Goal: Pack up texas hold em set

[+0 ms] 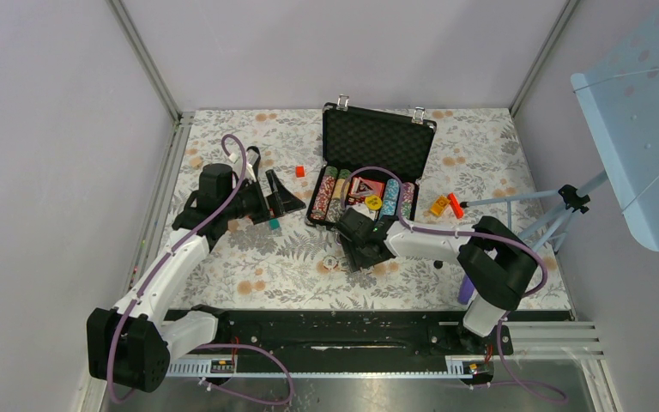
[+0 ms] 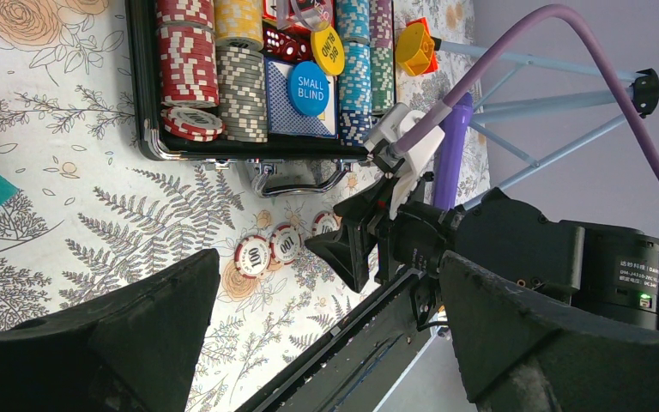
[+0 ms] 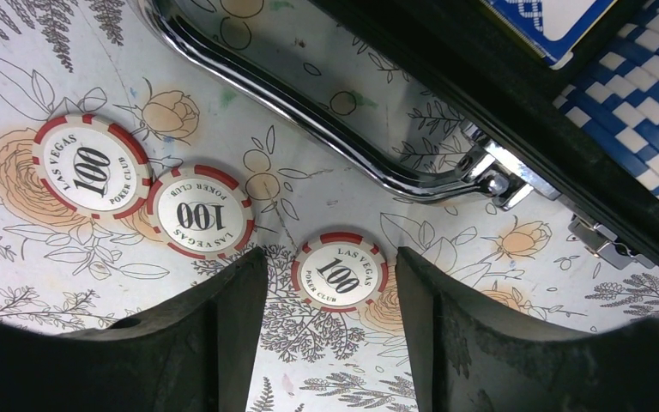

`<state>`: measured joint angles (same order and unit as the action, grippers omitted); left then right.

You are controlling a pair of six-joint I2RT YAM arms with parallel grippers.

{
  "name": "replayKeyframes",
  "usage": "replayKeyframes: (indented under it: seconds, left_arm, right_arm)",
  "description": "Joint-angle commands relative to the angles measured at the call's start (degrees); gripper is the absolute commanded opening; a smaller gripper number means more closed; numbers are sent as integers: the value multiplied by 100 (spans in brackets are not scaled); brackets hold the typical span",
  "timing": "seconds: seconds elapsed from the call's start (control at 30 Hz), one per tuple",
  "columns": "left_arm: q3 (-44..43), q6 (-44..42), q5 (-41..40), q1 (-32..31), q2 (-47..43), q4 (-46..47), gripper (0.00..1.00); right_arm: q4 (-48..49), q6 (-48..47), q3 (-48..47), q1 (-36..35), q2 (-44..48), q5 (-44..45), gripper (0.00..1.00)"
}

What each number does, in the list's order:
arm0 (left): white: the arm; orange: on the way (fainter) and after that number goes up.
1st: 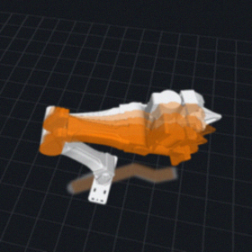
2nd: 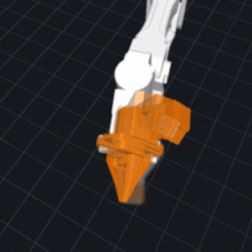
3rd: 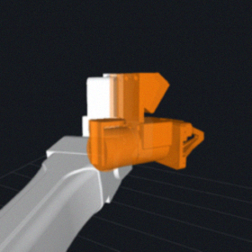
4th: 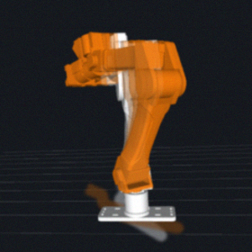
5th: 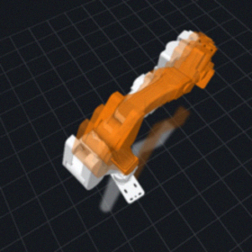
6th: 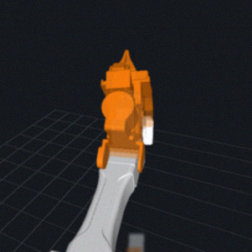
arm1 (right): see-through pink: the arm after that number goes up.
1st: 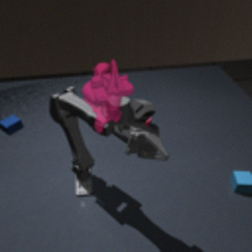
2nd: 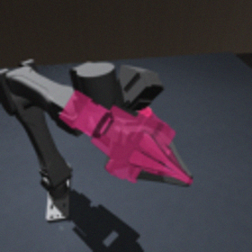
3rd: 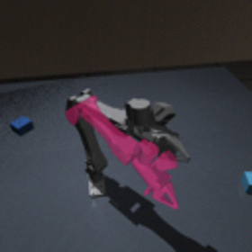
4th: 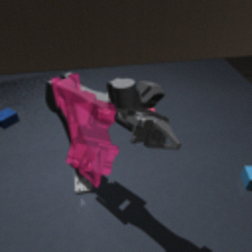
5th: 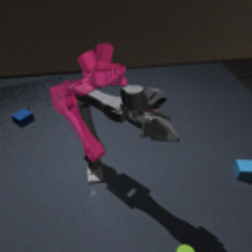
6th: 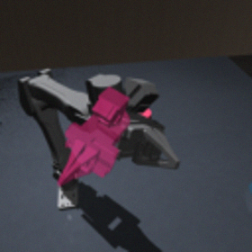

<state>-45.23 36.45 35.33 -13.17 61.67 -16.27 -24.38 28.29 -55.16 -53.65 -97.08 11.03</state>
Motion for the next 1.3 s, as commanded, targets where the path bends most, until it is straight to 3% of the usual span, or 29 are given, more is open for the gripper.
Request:
replayKeyframes:
  seconds: [0.0, 0.63, 1.27]
  left_arm:
    - [19, -41, 7, -19, -58, 202, 98]
    - [13, -41, 20, -19, -30, 212, 98]
    - [58, -32, -15, -19, -19, 218, 98]
  right_arm:
    - [-665, 243, 386, -137, -342, -336, 64]
    - [-791, 357, 506, -294, -227, -325, 61]
    - [-588, 95, 287, -295, -404, 0, 44]
